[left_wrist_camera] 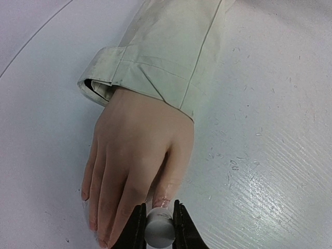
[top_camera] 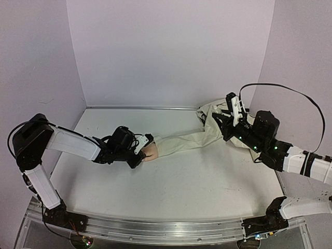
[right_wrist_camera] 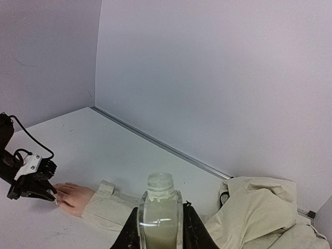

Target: Paint the nails

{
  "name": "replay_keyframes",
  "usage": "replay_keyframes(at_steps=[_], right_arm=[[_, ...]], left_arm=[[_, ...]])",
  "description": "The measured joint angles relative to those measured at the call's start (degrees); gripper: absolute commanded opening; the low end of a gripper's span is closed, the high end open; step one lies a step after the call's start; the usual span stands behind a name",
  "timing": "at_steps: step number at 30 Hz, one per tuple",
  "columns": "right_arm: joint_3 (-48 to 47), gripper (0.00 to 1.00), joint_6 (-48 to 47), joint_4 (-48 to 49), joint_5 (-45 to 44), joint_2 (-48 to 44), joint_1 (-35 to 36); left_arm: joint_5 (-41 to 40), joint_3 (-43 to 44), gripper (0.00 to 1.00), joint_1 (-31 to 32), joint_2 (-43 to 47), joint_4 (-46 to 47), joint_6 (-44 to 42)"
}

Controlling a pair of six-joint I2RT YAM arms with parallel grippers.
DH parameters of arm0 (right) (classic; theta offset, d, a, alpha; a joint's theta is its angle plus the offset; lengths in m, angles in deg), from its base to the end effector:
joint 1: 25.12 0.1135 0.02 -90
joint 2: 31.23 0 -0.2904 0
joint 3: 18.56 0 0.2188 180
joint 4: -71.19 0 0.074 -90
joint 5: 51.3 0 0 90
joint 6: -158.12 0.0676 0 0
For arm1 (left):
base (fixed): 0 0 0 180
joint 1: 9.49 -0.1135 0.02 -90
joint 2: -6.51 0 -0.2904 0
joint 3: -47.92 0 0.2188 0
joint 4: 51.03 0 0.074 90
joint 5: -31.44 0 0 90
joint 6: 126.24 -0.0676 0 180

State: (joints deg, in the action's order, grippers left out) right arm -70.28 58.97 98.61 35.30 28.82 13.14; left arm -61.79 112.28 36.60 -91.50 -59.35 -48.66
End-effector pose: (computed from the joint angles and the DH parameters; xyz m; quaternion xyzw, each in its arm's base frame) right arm 0.1793 0.1363 0.3797 -0.2110 0.5406 0.1880 0.7924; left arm 0.2440 -0.2479 0.1852 0.4362 0.8022 -0.0932 0.3968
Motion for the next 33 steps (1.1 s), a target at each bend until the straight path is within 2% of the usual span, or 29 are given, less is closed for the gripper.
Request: replay_keyframes(at_steps=[23, 33], right_arm=[[0.00, 0.00, 0.02, 0.00, 0.20, 0.00, 0.00], [0.00, 0.00, 0.17, 0.00, 0.44, 0.00, 0.00]], left_arm=[[-3.67, -0.63, 0.00, 0.00, 0.11, 0.07, -0.28], [-4.98, -3.89, 0.00, 0.00, 5.05, -0.11, -0.66]])
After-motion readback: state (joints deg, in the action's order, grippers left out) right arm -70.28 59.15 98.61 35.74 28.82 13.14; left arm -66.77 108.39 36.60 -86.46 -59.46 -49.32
